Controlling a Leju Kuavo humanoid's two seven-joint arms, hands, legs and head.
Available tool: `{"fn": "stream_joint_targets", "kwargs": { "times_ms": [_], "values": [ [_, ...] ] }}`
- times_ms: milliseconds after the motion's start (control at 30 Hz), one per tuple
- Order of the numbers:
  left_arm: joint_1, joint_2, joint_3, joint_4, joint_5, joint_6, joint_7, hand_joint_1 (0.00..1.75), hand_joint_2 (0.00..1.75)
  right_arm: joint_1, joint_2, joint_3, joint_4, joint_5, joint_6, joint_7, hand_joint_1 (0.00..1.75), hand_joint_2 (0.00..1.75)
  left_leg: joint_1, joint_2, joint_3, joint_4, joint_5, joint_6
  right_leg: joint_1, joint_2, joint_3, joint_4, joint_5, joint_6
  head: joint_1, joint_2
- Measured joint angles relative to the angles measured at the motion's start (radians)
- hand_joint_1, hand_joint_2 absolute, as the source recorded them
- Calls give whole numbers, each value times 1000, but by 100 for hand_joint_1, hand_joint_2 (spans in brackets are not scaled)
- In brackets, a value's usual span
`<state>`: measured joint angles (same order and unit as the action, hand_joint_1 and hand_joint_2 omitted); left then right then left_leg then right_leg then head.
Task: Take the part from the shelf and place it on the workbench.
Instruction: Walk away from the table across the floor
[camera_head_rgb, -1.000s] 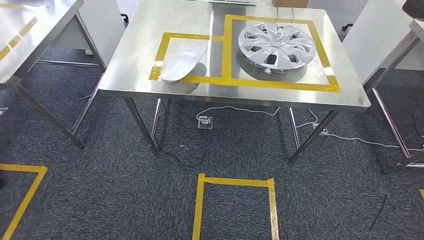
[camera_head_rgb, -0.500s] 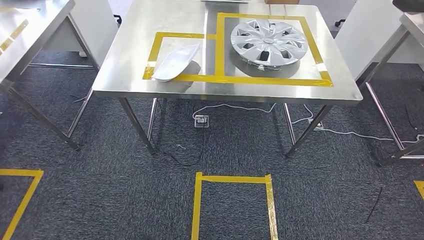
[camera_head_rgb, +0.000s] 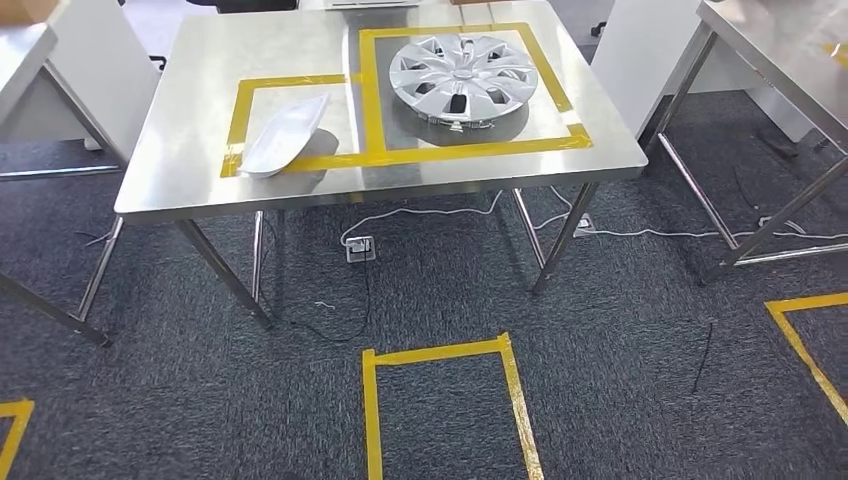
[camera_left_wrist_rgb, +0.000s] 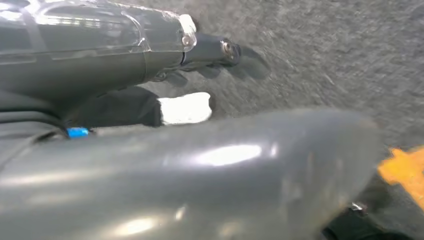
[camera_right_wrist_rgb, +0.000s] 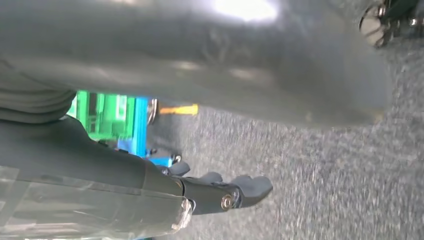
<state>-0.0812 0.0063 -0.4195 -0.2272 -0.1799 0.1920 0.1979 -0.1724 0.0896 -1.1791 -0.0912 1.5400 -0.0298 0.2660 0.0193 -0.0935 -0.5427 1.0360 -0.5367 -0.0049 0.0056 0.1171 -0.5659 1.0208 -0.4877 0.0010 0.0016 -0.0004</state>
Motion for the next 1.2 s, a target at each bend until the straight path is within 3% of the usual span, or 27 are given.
{"fn": "stream_joint_targets", "kwargs": {
  "times_ms": [33,100,167,200,233,267,333,400,467,533,567,633,667,700,767,800,867,900,967,1000,1067,1200],
  "values": [
    [0,0,-1,0,0,0,0,0,0,1,0,-1,0,0,0,0,0,0,0,15,1,-4,3,4,-1,4,-4,2,1,6,0,0],
    [0,0,-2,0,0,0,0,0,0,1,1,-4,0,0,0,1,0,0,5,51,4,-12,8,13,0,-32,-25,41,-27,19,6,0],
    [2,0,-2,1,0,0,0,0,0,-1,2,-7,1,0,0,2,0,0,6,88,5,-15,8,17,-5,-89,-76,149,-88,33,12,0],
    [4,0,-2,1,0,0,0,0,0,-2,2,-9,1,0,0,2,0,0,6,106,5,-15,7,17,-10,-101,-103,207,-113,40,13,0],
    [4,0,-2,1,0,0,0,0,0,-1,2,-10,1,0,0,2,0,0,6,122,4,-15,6,17,-14,-108,-120,248,-125,45,13,0],
    [4,0,-3,2,0,0,1,0,0,2,3,-10,1,0,0,2,0,0,7,137,4,-15,5,15,-18,-112,-121,256,-117,49,13,0],
    [1,0,-5,2,0,0,1,0,0,8,2,-13,1,0,0,2,0,0,8,159,6,-15,3,12,-23,-125,-76,179,-62,51,13,0],
    [-1,-1,-7,2,0,0,0,0,0,8,2,-15,1,0,0,2,0,0,7,178,10,-15,1,5,-18,-168,-10,51,-13,44,13,0],
    [-2,-1,-7,2,0,0,0,0,0,5,2,-16,1,0,0,2,0,0,4,197,13,-18,1,-7,-8,-201,17,-10,-6,28,14,0],
    [-3,-1,-8,1,0,0,0,0,0,6,2,-16,1,0,0,2,0,0,4,215,20,-25,1,-20,-3,-190,14,-14,-8,11,14,0],
    [-4,-1,-8,0,0,0,0,0,0,7,2,-16,1,0,0,2,0,0,5,206,24,-26,-2,-27,-4,-181,16,-18,-5,5,13,0],
    [-6,-1,-8,-2,0,0,0,0,0,7,2,-17,1,0,0,3,0,0,9,141,17,0,-27,-35,-9,-162,21,-30,3,-10,9,0],
    [-6,-1,-8,-2,0,0,0,0,0,6,2,-17,1,0,0,3,0,0,9,102,-3,41,-53,-36,-10,-153,22,-33,6,-15,5,0],
    [-4,-1,-8,-2,0,0,1,0,0,4,2,-17,1,0,1,3,0,0,8,80,-35,106,-86,-34,-8,-140,21,-34,8,-19,2,0],
    [1,0,-8,-1,0,0,5,0,0,3,2,-18,1,0,2,3,0,0,3,81,-101,227,-128,-30,-3,-110,20,-33,8,-24,-2,0],
    [3,0,-9,-1,0,0,7,0,0,4,2,-18,1,-1,2,3,0,0,1,85,-120,252,-124,-27,0,-95,20,-32,8,-26,-3,0],
    [3,4,-9,-1,0,2,10,0,0,6,3,-18,1,-2,2,3,0,0,-1,82,-106,196,-65,-21,3,-68,20,-28,7,-25,-4,0],
    [3,8,-9,-1,1,3,11,0,0,6,5,-18,1,-2,0,3,0,0,0,54,-82,134,-26,-16,2,-55,19,-24,4,-22,-4,0],
    [3,18,-9,-1,8,3,14,0,0,4,9,-19,1,-1,-9,3,0,0,5,0,-38,31,16,-11,1,-27,11,-9,-3,-14,-3,0],
    [3,22,-9,-1,15,3,16,0,0,3,11,-21,1,0,-13,3,0,0,5,-18,-27,5,20,-8,0,-13,6,-3,-5,-9,-2,0],
    [3,26,-10,-1,26,2,20,0,0,1,12,-24,1,3,-16,3,0,0,2,-8,-23,2,15,-6,-3,3,-1,-1,-5,-2,-1,0],
    [3,29,-10,-1,32,2,24,0,0,1,12,-25,1,6,-17,3,0,0,1,-1,-23,2,15,-4,-5,10,-2,-1,-4,1,-1,0]
  ]
}}
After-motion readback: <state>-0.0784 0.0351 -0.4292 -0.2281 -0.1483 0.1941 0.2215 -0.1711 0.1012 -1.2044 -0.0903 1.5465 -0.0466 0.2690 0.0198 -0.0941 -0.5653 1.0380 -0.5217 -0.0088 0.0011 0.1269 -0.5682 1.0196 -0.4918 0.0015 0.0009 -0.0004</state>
